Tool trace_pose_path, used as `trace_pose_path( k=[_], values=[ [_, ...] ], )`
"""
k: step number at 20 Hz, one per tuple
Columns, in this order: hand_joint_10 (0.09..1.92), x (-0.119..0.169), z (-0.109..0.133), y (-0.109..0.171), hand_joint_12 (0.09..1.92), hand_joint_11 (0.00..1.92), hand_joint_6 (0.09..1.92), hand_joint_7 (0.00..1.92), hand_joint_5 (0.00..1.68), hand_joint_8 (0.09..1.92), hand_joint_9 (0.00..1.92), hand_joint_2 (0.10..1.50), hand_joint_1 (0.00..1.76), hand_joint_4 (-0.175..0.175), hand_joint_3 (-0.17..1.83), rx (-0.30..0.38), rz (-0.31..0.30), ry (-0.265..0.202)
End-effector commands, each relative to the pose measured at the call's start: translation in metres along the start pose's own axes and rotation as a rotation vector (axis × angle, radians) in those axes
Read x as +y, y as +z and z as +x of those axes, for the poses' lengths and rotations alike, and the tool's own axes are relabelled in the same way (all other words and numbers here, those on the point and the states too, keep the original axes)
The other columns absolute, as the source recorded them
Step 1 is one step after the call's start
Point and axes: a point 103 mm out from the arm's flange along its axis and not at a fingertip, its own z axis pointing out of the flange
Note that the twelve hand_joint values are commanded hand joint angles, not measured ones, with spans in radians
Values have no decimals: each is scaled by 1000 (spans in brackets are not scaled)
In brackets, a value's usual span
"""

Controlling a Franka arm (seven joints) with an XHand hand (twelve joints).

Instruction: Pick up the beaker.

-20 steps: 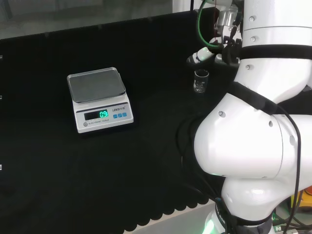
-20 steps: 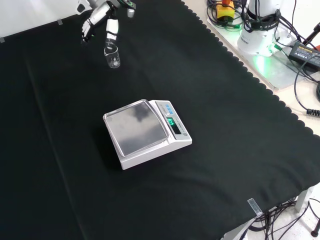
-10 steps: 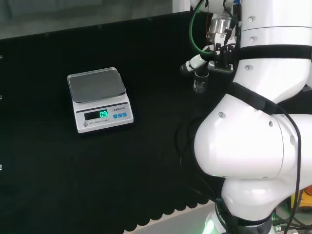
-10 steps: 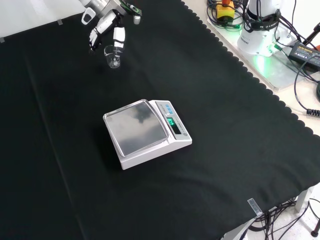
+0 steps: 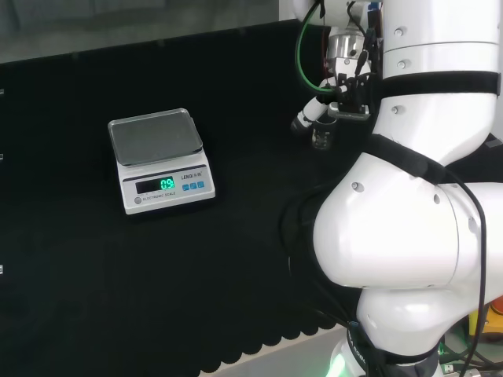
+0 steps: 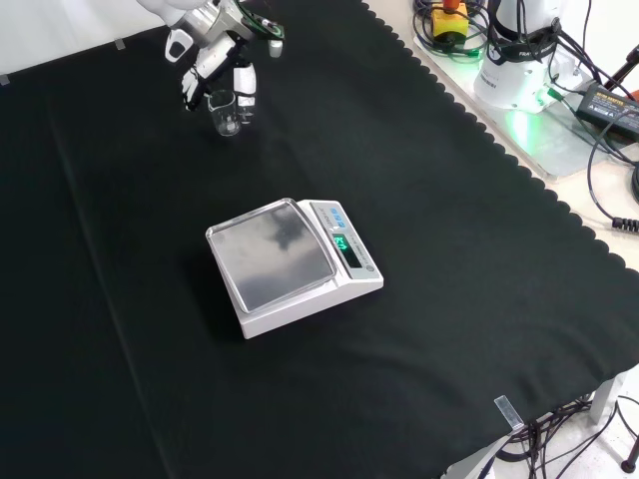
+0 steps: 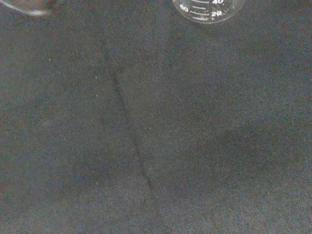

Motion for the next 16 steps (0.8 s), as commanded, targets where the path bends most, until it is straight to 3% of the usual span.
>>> trace_pose_path(
  k=[1,9,11,14,16],
  values=[
    [914,-3,-4,4,1387,376,87,104,311,810,176,757,778,-74,57,-19,-14,22],
    [662,-1,-4,8,1022,959,115,459,533,832,730,709,971,-122,206,-5,-58,52],
    [545,0,-3,10,878,1127,260,567,591,832,891,674,1033,-144,320,1,-81,62],
    [401,1,-4,11,751,1292,657,708,656,833,1085,605,1099,-171,537,12,-110,69],
    [360,1,-4,13,716,1356,762,776,721,841,1159,590,1127,-175,610,21,-138,77]
  ],
)
